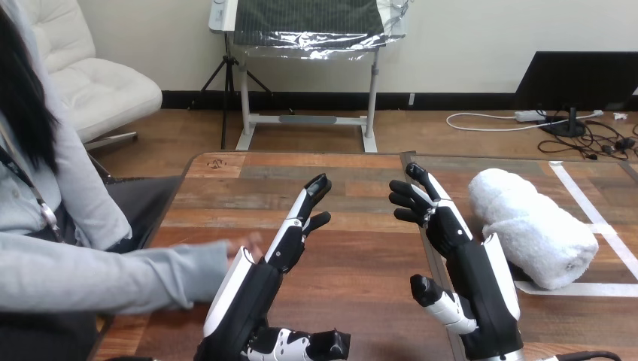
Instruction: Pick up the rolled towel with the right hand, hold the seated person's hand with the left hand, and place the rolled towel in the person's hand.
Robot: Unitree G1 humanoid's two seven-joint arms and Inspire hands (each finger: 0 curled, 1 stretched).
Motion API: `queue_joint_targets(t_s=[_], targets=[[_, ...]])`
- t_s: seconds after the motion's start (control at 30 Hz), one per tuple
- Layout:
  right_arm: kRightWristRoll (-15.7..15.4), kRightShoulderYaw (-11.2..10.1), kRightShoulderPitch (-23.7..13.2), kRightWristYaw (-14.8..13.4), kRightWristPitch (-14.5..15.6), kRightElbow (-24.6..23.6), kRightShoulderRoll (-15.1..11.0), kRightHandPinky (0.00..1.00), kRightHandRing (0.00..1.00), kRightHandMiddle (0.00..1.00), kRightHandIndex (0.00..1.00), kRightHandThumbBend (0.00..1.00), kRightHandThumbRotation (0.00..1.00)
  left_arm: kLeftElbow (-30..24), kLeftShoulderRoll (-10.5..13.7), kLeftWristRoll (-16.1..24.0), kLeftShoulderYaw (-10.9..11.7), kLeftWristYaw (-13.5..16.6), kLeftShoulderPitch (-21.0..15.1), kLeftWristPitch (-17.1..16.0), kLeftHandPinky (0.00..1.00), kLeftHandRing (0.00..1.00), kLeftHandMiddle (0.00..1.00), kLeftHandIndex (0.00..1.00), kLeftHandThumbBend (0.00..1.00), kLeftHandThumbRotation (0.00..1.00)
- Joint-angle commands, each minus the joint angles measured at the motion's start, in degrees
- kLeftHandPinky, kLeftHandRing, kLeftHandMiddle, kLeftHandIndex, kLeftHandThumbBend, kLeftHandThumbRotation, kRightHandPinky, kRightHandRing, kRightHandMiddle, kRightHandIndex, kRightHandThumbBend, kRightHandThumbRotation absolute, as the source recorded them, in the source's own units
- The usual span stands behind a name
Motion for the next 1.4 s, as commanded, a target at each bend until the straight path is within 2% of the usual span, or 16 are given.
queue_joint_targets(t_s=[0.0,0.17,0.27,0.37,0.67,0.77,0.87,1.17,1.37], targets=[[-0.2,-0.5,-2.9,-0.4,0.6,-1.5,-1.2,0.8,0.85,0.87,0.93,1.0,0.88,-2.4,-0.8,0.5,0.9,1.1,-2.5,-0.5,0.91,1.0,1.0,1.0,1.0,0.74],[-1.4,-0.9,-3.5,-1.0,0.7,-2.0,-2.1,0.8,0.85,0.88,0.94,1.0,0.89,-2.3,-0.9,0.6,0.7,1.3,-2.6,-0.4,0.9,1.0,1.0,1.0,1.0,0.75],[-4.1,-1.8,-4.0,-3.1,1.6,-2.8,-3.2,0.8,0.86,0.89,0.94,1.0,0.9,-2.1,-0.8,0.5,0.6,1.3,-2.8,-0.4,0.89,1.0,1.0,1.0,1.0,0.75],[-5.1,-2.3,-4.8,-4.3,2.3,-3.2,-3.9,0.79,0.85,0.89,0.94,1.0,0.91,-1.8,-0.8,1.0,0.8,1.4,-3.0,-0.6,0.89,1.0,1.0,1.0,1.0,0.75],[-4.9,-3.2,-7.7,-6.0,4.7,-3.5,-6.6,0.81,0.87,0.91,0.94,1.0,0.89,-2.3,-1.3,2.1,1.0,2.4,-3.0,0.0,0.9,1.0,1.0,1.0,1.0,0.75],[-5.2,-3.5,-8.6,-6.8,5.7,-3.8,-7.7,0.81,0.87,0.92,0.94,1.0,0.88,-2.1,-1.3,2.4,1.0,2.6,-3.2,-0.1,0.9,1.0,1.0,1.0,1.0,0.75],[-6.6,-4.1,-9.6,-8.7,6.9,-4.3,-9.0,0.8,0.88,0.92,0.95,1.0,0.88,-2.0,-1.3,2.8,1.0,2.8,-3.3,-0.1,0.9,1.0,1.0,1.0,1.0,0.75],[-2.7,-4.4,-13.2,-7.5,11.4,-4.1,-12.0,0.8,0.88,0.92,0.95,1.0,0.84,-2.2,-1.5,2.1,0.5,2.6,-3.3,0.5,0.91,1.0,1.0,1.0,1.0,0.74],[-1.5,-4.8,-15.4,-6.6,14.9,-4.1,-14.4,0.85,0.91,0.94,0.96,1.0,0.81,-1.9,-1.6,2.5,0.6,2.8,-3.4,0.4,0.92,1.0,1.0,1.0,1.0,0.73]])
